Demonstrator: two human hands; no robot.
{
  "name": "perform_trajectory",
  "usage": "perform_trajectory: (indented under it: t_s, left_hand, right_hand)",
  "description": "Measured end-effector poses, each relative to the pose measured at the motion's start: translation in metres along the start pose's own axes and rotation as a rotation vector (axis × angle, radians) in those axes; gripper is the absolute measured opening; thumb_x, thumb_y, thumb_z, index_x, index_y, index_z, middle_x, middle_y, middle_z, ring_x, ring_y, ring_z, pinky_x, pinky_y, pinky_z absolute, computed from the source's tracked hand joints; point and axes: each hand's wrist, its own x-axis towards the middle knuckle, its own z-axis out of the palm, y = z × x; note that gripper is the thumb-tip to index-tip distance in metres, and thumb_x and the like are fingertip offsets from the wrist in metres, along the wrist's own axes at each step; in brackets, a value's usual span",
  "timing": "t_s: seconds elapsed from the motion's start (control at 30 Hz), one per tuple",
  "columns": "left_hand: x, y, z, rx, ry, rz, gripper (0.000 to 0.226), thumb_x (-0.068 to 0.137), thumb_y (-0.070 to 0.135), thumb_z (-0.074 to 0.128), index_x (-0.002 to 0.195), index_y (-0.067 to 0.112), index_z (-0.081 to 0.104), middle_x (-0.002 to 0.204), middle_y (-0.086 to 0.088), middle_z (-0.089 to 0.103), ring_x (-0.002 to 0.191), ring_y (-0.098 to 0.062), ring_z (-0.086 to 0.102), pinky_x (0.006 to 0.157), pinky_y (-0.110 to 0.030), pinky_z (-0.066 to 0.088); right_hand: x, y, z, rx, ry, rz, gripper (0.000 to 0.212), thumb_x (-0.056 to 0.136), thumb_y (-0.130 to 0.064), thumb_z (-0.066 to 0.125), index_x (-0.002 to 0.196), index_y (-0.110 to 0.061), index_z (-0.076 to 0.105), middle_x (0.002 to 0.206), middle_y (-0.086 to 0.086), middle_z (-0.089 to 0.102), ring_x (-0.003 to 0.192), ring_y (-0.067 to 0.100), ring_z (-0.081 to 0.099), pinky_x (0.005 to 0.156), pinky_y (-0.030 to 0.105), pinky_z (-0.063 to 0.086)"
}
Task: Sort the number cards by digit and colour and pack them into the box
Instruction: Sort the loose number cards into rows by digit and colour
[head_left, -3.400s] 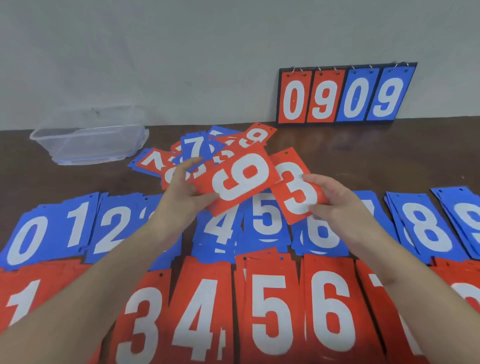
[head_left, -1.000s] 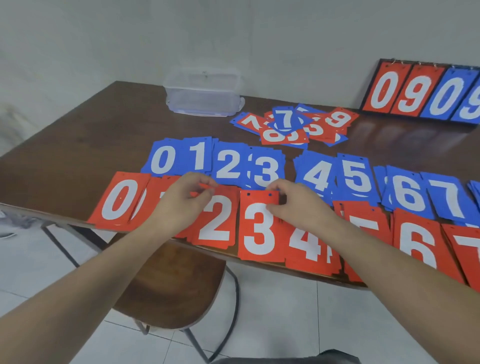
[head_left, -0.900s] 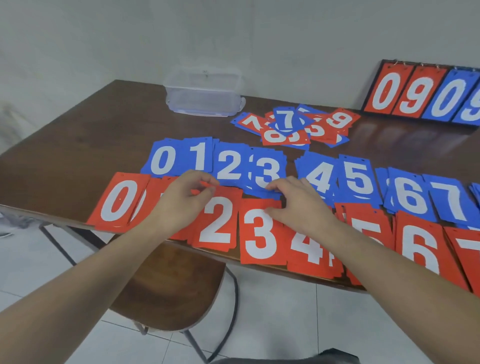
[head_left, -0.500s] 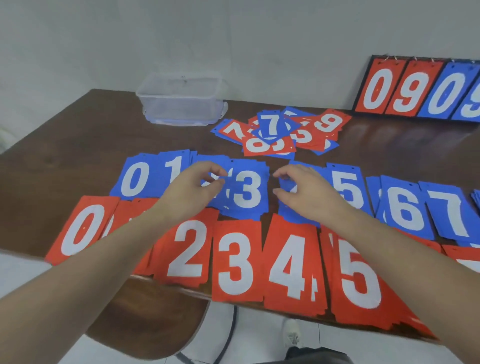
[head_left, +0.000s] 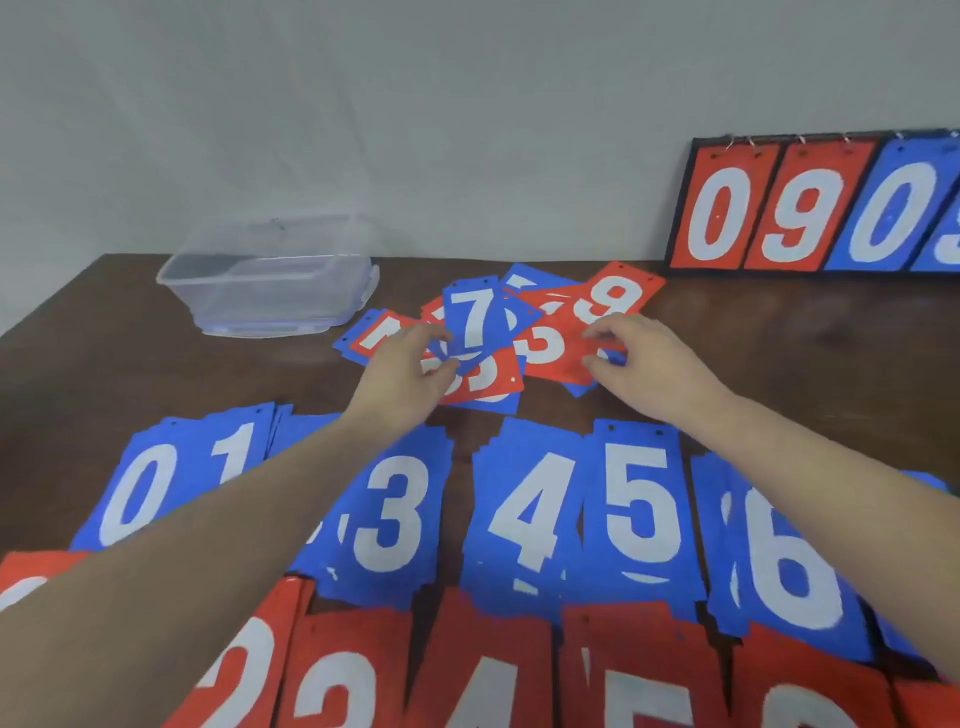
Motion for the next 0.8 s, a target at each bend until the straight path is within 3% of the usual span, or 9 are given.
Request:
perform_trajectory:
  t_s: [0.17,0.23,0.3,0.4,0.53,0.67,0.73,0.8]
  left_hand:
    - [0.036,-0.014,0.020,0.183,0.030,-0.034,0.054,0.094,0.045,0.065,0.142,0.024,0.049,0.160,0.003,0.034,0.143,-0.018,0.037,0.114,-0.039,0.038]
    - [0.044,-0.018,0.022,0.218,-0.010,-0.062,0.067,0.092,0.056,0.063,0.149,0.028,0.041,0.165,0.006,0.024,0.149,-0.017,0.029,0.119,-0.046,0.031]
    - [0.048,-0.022,0.023,0.253,-0.075,-0.022,0.073,0.092,0.060,0.059,0.154,0.032,0.031,0.166,0.010,0.018,0.152,-0.014,0.019,0.123,-0.046,0.020]
    - [0.045,-0.029,0.024,0.310,-0.151,0.044,0.067,0.098,0.059,0.048,0.156,0.034,0.027,0.164,0.009,0.027,0.153,-0.011,0.016,0.125,-0.042,0.009]
    - [0.040,-0.033,0.028,0.356,-0.050,0.133,0.062,0.094,0.065,0.047,0.146,0.033,0.044,0.146,0.008,0.048,0.140,-0.014,0.037,0.120,-0.037,0.015]
    - [0.035,-0.034,0.026,0.299,0.004,0.186,0.074,0.080,0.080,0.038,0.135,0.033,0.055,0.126,0.010,0.052,0.126,-0.013,0.044,0.112,-0.033,0.021]
    - [0.034,-0.034,0.026,0.252,0.033,0.180,0.071,0.080,0.079,0.038,0.133,0.034,0.056,0.139,0.009,0.046,0.133,-0.014,0.040,0.113,-0.035,0.021]
    - [0.035,-0.033,0.026,0.180,0.038,0.125,0.066,0.083,0.075,0.044,0.138,0.039,0.050,0.159,0.010,0.028,0.145,-0.014,0.028,0.118,-0.042,0.019]
  right_hand:
    - [0.027,0.013,0.005,0.025,0.014,-0.016,0.031,0.095,-0.031,0.064,0.126,-0.025,0.063,0.130,-0.003,0.061,0.124,0.018,0.052,0.100,0.032,0.045]
    - [0.034,0.011,0.009,0.008,0.017,-0.069,0.030,0.096,-0.029,0.062,0.126,-0.024,0.064,0.129,-0.005,0.060,0.123,0.017,0.051,0.097,0.027,0.041]
    - [0.043,0.009,0.011,-0.029,0.032,-0.116,0.031,0.096,-0.030,0.061,0.126,-0.024,0.063,0.130,-0.005,0.059,0.124,0.019,0.049,0.098,0.028,0.038]
    - [0.059,0.013,0.010,-0.099,0.049,-0.100,0.044,0.096,-0.041,0.059,0.136,-0.023,0.057,0.144,0.001,0.053,0.137,0.026,0.043,0.112,0.043,0.036]
    - [0.072,0.034,0.002,-0.244,-0.104,0.088,0.068,0.098,-0.064,0.042,0.155,-0.028,0.034,0.166,0.003,0.025,0.153,0.027,0.019,0.123,0.047,0.018]
    - [0.065,0.042,-0.009,-0.434,-0.130,0.041,0.073,0.094,-0.074,0.025,0.150,-0.031,0.044,0.159,-0.001,0.040,0.142,0.027,0.037,0.115,0.046,0.034]
    - [0.062,0.042,-0.014,-0.425,-0.101,0.043,0.072,0.089,-0.075,0.031,0.139,-0.029,0.055,0.149,-0.001,0.051,0.131,0.026,0.045,0.108,0.045,0.042]
    - [0.063,0.044,-0.017,-0.328,-0.053,0.100,0.065,0.087,-0.075,0.045,0.126,-0.026,0.060,0.143,0.002,0.054,0.128,0.025,0.048,0.105,0.044,0.043]
